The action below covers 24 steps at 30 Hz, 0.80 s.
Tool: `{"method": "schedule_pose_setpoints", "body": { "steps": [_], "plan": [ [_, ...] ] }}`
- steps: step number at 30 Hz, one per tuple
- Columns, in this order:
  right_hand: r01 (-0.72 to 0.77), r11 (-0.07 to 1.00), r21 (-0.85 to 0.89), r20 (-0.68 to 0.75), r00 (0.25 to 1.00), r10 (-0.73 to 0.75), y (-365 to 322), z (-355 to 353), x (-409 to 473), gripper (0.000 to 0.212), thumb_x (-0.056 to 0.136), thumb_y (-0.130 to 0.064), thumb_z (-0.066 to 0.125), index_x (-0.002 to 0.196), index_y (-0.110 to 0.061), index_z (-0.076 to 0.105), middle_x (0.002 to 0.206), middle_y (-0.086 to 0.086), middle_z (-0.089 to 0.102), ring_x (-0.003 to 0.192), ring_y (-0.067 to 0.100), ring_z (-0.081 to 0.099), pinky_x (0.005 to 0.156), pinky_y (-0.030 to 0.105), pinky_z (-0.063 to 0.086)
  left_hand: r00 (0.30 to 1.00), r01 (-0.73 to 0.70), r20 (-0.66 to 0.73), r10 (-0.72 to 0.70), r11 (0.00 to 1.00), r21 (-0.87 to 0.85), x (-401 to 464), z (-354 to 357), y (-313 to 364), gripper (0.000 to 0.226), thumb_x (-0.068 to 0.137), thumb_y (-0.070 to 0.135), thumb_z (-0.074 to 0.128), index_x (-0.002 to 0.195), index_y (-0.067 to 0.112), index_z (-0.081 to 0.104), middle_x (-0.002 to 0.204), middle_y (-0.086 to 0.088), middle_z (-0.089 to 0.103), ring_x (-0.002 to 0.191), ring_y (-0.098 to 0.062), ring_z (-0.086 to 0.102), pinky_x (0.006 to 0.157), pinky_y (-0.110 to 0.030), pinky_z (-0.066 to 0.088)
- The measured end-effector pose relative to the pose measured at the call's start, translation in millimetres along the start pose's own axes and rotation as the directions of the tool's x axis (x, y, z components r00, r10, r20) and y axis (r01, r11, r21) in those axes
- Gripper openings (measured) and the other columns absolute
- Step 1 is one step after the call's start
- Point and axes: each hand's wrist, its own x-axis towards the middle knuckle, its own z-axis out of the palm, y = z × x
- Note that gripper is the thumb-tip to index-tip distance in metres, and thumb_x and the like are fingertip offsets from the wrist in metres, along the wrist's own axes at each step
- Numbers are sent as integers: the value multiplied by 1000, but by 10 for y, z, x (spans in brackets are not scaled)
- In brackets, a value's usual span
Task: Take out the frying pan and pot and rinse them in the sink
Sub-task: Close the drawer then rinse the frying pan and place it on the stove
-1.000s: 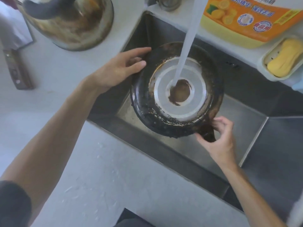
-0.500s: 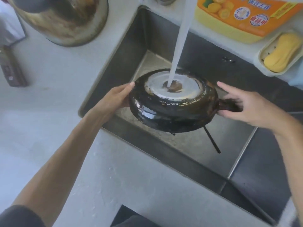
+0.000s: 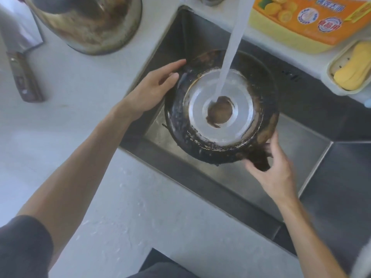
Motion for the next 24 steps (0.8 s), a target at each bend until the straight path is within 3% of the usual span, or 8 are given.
{"method": "schedule_pose_setpoints", "body": {
  "steps": [3, 5, 9, 12, 15, 20, 22, 24],
  "plan": [
    [224, 949, -222, -114, 961, -253, -4, -251, 30, 84, 75, -14, 77, 146, -9, 34, 101, 14, 66, 88, 20, 60, 84, 26, 46, 990, 120, 93, -110, 987, -106, -92, 48, -259, 40, 100, 18, 41, 138, 29, 36, 118, 26, 60, 109, 12, 56, 86, -7, 44],
    [324, 876, -357, -112, 916, -385, 1, -441, 122, 69, 80, -18, 71, 142, -13, 43, 95, 11, 64, 83, 20, 56, 77, 29, 46, 979, 166, 143, -143, 973, -163, -172, 103, -388, 43, 100, 17, 41, 141, 27, 33, 126, 18, 60, 116, 2, 56, 90, -15, 47],
    [404, 839, -363, -16, 898, -440, 20, -728, 353, 54, 84, -23, 69, 135, -28, 52, 114, 1, 62, 96, 12, 60, 88, 24, 49, 969, 223, 155, -193, 953, -205, -321, 222, -521, 38, 100, 26, 41, 138, 29, 44, 130, 11, 60, 117, -8, 58, 94, -28, 50],
    [412, 873, -262, 63, 910, -410, 71, -759, 506, 52, 81, -21, 70, 132, -24, 56, 126, -4, 56, 107, 4, 58, 97, 18, 45, 962, 273, 76, -262, 931, -241, -375, 238, -516, 41, 98, 35, 44, 136, 23, 49, 127, 1, 63, 117, -17, 60, 101, -37, 46],
    [329, 940, -88, 93, 942, -321, 189, -584, 566, 57, 77, -12, 73, 131, -16, 57, 126, -7, 56, 113, -11, 50, 101, 11, 37, 968, 227, -42, -249, 932, -281, -369, 200, -349, 32, 97, 35, 47, 125, 27, 60, 114, 2, 70, 106, -18, 66, 89, -33, 52],
    [41, 973, 228, 171, 982, -81, 292, -79, 392, 79, 72, -12, 80, 135, -43, 43, 135, -7, 53, 103, 4, 62, 91, 13, 47, 970, 77, -211, -117, 979, -189, -137, 76, 33, 29, 93, 32, 55, 120, 25, 63, 101, 15, 72, 94, -1, 67, 79, -21, 53],
    [-2, 969, 249, 86, 996, -20, 260, 121, 249, 82, 69, -18, 82, 130, -50, 39, 132, 1, 53, 101, 8, 62, 90, 16, 50, 985, 36, -164, -61, 988, -147, -3, 39, 116, 31, 94, 30, 55, 123, 25, 60, 101, 14, 71, 94, 2, 66, 80, -18, 52],
    [24, 979, 204, -72, 997, -10, 188, 257, 81, 80, 70, -16, 82, 131, -46, 39, 129, 4, 51, 105, 18, 61, 91, 29, 53, 995, 18, -95, -26, 996, -85, 118, 17, 130, 36, 95, 29, 52, 129, 19, 56, 112, 10, 68, 101, 3, 63, 88, -16, 49]
  ]
}}
